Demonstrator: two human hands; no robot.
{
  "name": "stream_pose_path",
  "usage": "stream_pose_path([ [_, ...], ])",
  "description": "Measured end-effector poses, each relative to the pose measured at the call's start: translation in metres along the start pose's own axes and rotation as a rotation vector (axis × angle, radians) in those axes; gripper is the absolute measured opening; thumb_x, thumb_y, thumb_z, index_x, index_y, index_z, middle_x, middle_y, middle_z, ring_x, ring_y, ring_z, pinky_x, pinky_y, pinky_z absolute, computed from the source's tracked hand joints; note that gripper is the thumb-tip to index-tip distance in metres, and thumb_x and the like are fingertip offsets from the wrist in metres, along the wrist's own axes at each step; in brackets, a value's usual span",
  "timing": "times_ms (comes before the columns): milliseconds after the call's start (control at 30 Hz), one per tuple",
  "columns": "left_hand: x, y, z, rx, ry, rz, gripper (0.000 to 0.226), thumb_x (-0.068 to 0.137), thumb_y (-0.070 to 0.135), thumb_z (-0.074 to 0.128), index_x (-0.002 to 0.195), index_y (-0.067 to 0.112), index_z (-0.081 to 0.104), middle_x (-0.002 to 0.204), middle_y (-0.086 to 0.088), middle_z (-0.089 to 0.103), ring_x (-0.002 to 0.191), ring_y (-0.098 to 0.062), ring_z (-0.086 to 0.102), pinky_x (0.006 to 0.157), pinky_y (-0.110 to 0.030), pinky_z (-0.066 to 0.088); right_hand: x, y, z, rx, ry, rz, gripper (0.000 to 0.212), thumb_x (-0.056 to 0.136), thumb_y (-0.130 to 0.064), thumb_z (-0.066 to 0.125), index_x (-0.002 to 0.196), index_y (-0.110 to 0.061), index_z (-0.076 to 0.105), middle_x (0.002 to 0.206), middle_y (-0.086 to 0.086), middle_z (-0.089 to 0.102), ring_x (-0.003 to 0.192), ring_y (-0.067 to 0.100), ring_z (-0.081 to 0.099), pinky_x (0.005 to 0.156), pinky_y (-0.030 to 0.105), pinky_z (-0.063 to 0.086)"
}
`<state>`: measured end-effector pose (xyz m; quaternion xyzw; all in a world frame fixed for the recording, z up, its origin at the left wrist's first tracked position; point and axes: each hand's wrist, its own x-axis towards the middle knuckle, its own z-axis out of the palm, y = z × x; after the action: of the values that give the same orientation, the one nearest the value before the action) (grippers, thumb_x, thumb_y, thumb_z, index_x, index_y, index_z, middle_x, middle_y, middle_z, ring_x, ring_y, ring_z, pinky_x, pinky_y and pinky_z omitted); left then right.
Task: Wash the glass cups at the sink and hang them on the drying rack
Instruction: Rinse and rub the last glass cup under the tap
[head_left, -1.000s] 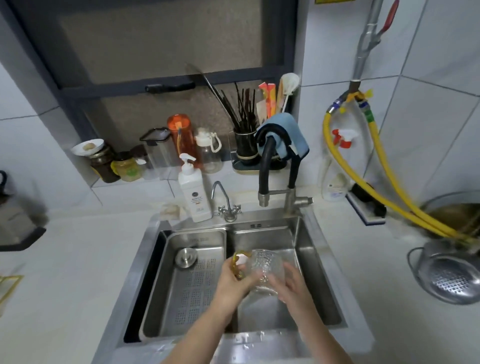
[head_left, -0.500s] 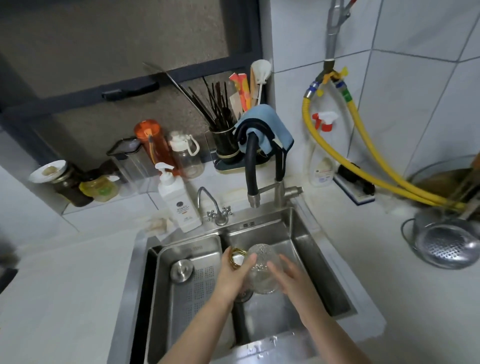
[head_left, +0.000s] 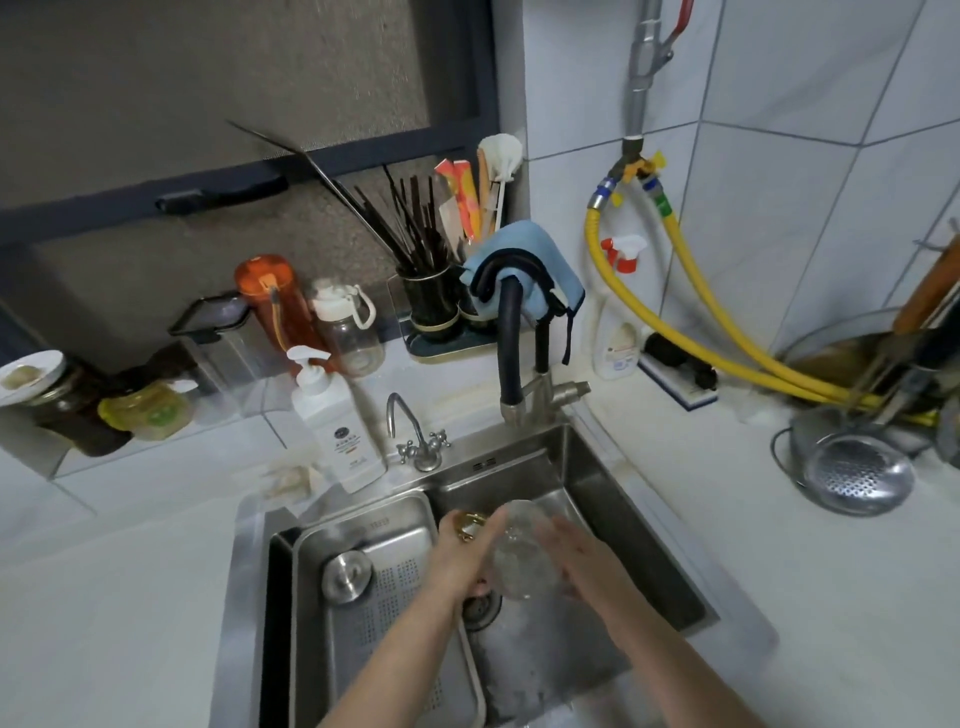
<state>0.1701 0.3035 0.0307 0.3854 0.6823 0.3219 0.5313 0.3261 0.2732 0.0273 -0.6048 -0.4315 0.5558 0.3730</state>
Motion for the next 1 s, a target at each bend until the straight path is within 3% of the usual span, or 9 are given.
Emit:
stream_pose_path([
  [100, 0.006, -0.004, -0.006, 0.035, -0.026, 0.112, 0.062, 0.072, 0.057, 0.075, 0.122, 0.031, 0.048, 0.110, 0.001, 0.063, 0.099, -0.020, 0.064, 0.087, -0.041, 0.057, -0.002, -0.002, 0.006, 0.124, -0.041, -0.033, 0.008, 0.089, -0.040, 0.062, 0.088, -0.042, 0.055, 0.092, -0.010, 0.061, 0.099, 0.019, 0.064, 0.087, 0.038, 0.054],
  [233, 0.008, -0.005, -0.012, 0.015, -0.060, 0.180, 0.034, 0.079, 0.036, 0.077, 0.091, 0.042, 0.045, 0.101, 0.003, 0.066, 0.092, -0.013, 0.064, 0.088, -0.040, 0.056, 0.003, -0.001, 0.010, 0.154, -0.036, -0.066, 0.018, 0.089, -0.032, 0.064, 0.095, -0.046, 0.055, 0.091, -0.021, 0.063, 0.085, 0.006, 0.062, 0.090, 0.041, 0.053],
  [400, 0.007, -0.007, -0.012, -0.075, -0.043, 0.195, 0.035, 0.084, 0.027, 0.073, 0.114, 0.022, 0.055, 0.103, -0.005, 0.069, 0.094, -0.017, 0.067, 0.085, -0.040, 0.058, 0.015, -0.004, 0.011, 0.138, 0.014, -0.126, 0.022, 0.086, -0.025, 0.070, 0.096, -0.032, 0.051, 0.093, -0.009, 0.063, 0.083, 0.008, 0.063, 0.069, 0.019, 0.053],
  [500, 0.007, -0.003, -0.010, -0.088, -0.026, 0.183, 0.012, 0.093, 0.025, 0.062, 0.101, 0.017, 0.061, 0.102, -0.010, 0.067, 0.092, -0.019, 0.067, 0.067, -0.031, 0.060, 0.025, -0.012, 0.005, -0.007, 0.050, -0.185, 0.025, 0.082, -0.021, 0.074, 0.102, -0.024, 0.059, 0.091, -0.006, 0.067, 0.083, 0.009, 0.065, 0.061, 0.010, 0.049],
  [633, 0.014, 0.003, -0.009, -0.051, 0.051, 0.149, 0.014, 0.092, 0.023, 0.064, 0.092, 0.009, 0.066, 0.091, -0.014, 0.070, 0.077, -0.019, 0.069, 0.057, -0.028, 0.058, 0.043, -0.016, -0.013, -0.116, -0.069, -0.206, 0.042, 0.075, -0.028, 0.079, 0.112, -0.030, 0.060, 0.106, -0.010, 0.068, 0.099, 0.007, 0.065, 0.077, 0.017, 0.053],
  [767, 0.019, 0.010, 0.003, -0.213, 0.060, 0.086, 0.012, 0.090, 0.014, 0.067, 0.090, 0.002, 0.065, 0.081, -0.013, 0.068, 0.075, -0.020, 0.067, 0.063, -0.030, 0.059, 0.066, -0.030, -0.033, -0.044, -0.237, -0.252, 0.029, 0.087, -0.007, 0.065, 0.112, -0.018, 0.060, 0.097, -0.013, 0.071, 0.092, 0.004, 0.066, 0.074, 0.012, 0.052],
  [867, 0.026, 0.011, 0.013, -0.261, 0.117, 0.115, 0.008, 0.088, 0.013, 0.068, 0.087, 0.005, 0.066, 0.077, -0.008, 0.067, 0.072, -0.017, 0.065, 0.067, -0.027, 0.057, 0.111, -0.025, -0.056, 0.050, -0.106, -0.047, 0.020, 0.095, -0.024, 0.057, 0.111, -0.015, 0.062, 0.107, 0.004, 0.068, 0.097, 0.018, 0.066, 0.085, 0.024, 0.054],
  [967, 0.032, 0.010, 0.019, -0.332, 0.141, 0.105, 0.005, 0.088, 0.010, 0.067, 0.087, 0.005, 0.067, 0.079, -0.007, 0.068, 0.075, -0.015, 0.065, 0.071, -0.027, 0.057, 0.169, -0.020, -0.079, -0.171, 0.031, 0.011, 0.022, 0.095, -0.030, 0.056, 0.102, -0.011, 0.062, 0.095, 0.006, 0.066, 0.092, 0.024, 0.066, 0.075, 0.018, 0.054],
  [1000, 0.033, 0.010, 0.021, -0.359, 0.145, 0.096, 0.004, 0.088, 0.009, 0.066, 0.088, 0.005, 0.067, 0.081, -0.008, 0.069, 0.076, -0.015, 0.066, 0.072, -0.026, 0.057, 0.186, -0.023, -0.083, -0.133, 0.063, 0.011, 0.026, 0.091, -0.033, 0.059, 0.104, -0.011, 0.060, 0.099, 0.009, 0.065, 0.097, 0.028, 0.065, 0.083, 0.028, 0.055],
])
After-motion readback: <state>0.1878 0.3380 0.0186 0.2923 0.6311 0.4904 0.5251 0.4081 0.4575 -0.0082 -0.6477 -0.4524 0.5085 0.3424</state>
